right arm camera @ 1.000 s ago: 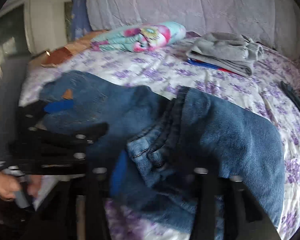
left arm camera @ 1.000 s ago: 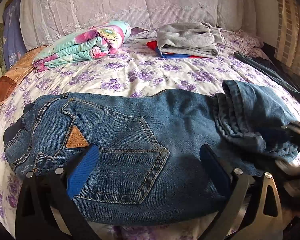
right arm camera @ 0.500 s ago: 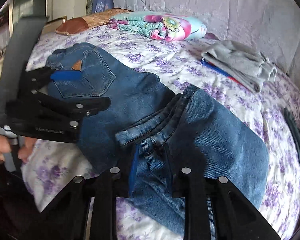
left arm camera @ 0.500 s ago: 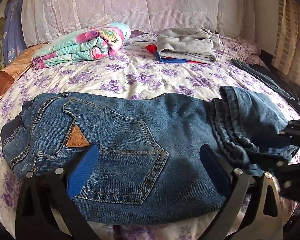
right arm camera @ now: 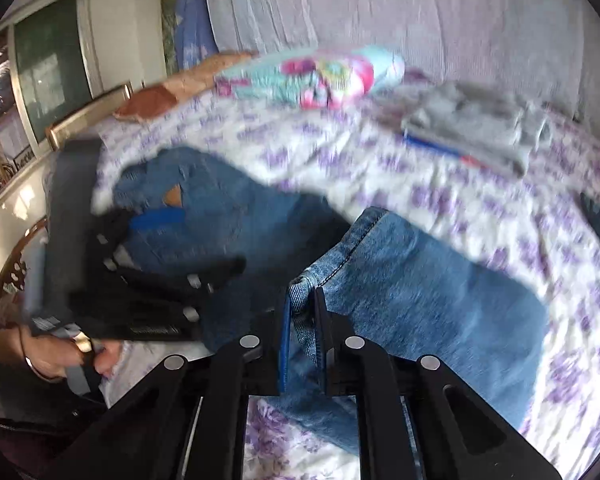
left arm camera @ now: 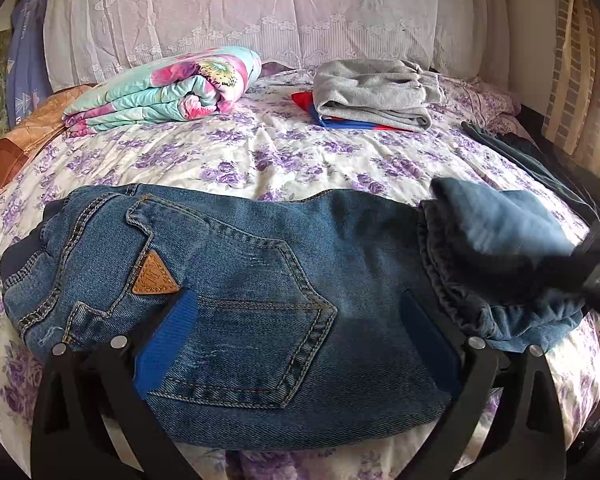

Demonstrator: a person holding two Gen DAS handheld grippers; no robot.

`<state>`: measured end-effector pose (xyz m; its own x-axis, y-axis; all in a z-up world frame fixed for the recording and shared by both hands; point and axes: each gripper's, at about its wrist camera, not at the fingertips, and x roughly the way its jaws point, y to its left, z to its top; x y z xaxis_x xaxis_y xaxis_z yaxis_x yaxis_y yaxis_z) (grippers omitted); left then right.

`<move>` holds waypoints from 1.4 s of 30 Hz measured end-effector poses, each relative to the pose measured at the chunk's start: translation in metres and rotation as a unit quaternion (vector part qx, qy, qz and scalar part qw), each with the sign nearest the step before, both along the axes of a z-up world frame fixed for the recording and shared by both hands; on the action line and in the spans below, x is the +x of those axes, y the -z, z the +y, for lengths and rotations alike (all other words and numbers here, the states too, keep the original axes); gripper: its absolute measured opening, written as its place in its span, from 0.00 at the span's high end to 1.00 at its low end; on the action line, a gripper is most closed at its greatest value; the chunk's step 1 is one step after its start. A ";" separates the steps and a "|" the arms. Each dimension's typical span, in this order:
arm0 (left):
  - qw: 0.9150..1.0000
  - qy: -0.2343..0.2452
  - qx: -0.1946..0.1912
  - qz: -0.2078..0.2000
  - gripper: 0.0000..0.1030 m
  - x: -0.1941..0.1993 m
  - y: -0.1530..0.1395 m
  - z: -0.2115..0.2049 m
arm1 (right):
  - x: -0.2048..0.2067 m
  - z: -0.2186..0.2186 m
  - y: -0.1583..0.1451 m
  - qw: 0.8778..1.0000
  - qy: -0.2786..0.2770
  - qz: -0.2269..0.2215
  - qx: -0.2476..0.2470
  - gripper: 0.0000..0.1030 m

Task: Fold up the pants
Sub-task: 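Lay the folded leg onto the jeans and open the right gripper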

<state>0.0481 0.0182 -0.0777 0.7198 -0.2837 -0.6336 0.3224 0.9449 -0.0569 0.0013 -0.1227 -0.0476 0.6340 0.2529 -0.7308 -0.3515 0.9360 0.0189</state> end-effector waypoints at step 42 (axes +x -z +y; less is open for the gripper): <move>0.999 -0.030 0.004 -0.019 0.05 -0.027 -0.018 0.021 | -0.018 0.026 0.023 0.996 -0.044 -0.034 -0.072 0.54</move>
<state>0.0213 0.0387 -0.0599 0.7591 -0.2339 -0.6074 0.2663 0.9631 -0.0380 -0.0167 -0.0963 -0.0702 0.6634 0.2057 -0.7195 -0.4287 0.8925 -0.1401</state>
